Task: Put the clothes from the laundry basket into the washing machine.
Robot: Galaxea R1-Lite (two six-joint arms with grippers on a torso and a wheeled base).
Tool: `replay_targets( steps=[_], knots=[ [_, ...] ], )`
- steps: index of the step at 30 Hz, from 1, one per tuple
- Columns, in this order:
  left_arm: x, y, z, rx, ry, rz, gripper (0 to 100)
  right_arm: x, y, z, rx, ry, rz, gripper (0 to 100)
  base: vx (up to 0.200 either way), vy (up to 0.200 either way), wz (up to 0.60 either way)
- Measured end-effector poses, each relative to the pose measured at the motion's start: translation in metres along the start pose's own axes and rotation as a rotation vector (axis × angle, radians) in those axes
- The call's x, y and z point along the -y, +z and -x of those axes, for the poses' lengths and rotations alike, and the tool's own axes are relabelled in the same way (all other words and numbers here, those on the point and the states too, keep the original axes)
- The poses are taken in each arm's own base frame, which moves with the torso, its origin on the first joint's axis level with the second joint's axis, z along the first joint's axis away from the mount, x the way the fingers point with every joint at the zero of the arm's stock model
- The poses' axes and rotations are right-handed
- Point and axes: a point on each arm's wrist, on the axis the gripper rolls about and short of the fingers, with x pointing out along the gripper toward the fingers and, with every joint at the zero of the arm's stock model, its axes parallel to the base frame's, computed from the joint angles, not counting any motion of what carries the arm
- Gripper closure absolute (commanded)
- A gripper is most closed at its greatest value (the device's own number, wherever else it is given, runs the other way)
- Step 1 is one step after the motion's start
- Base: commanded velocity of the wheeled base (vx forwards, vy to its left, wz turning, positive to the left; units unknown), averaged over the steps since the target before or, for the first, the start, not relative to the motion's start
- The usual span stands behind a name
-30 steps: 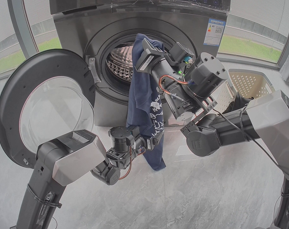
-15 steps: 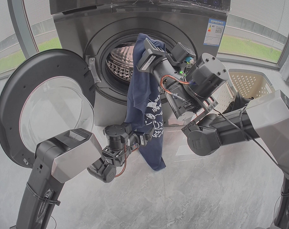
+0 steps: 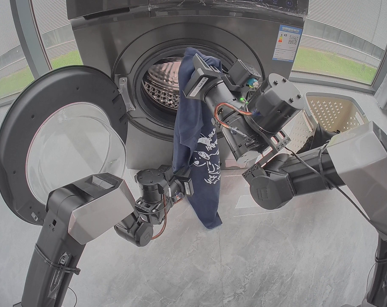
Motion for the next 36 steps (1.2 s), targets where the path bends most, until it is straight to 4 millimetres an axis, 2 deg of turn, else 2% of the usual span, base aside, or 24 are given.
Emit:
replay_targets(
  steps=[11, 17, 23, 28, 29, 36],
  knots=[
    [0.0, -0.002, 0.01, 0.013, -0.015, -0.002, 100, 0.005, -0.003, 0.0, -0.006, -0.01, 0.008, 100, 0.0, 0.0, 0.0],
    [0.0, 0.0, 0.035, -0.021, -0.056, -0.005, 100, 0.017, -0.004, 0.0, -0.016, -0.031, 0.025, 100, 0.0, 0.0, 0.0],
    [0.001, 0.019, 0.066, -0.049, -0.114, -0.002, 100, 0.032, -0.008, 0.002, -0.037, -0.061, 0.05, 100, 0.0, 0.0, 0.0],
    [0.003, 0.026, 0.076, -0.055, -0.131, -0.003, 100, 0.033, -0.009, 0.004, -0.046, -0.063, 0.052, 100, 0.0, 0.0, 0.0],
    [0.006, 0.025, 0.076, -0.059, -0.139, -0.003, 0, 0.031, -0.009, 0.004, -0.048, -0.06, 0.05, 100, 0.0, 0.0, 0.0],
    [0.031, 0.013, 0.074, -0.08, -0.241, 0.0, 0, 0.019, -0.006, -0.004, -0.023, -0.037, 0.035, 100, 0.0, 0.0, 0.0]
  ],
)
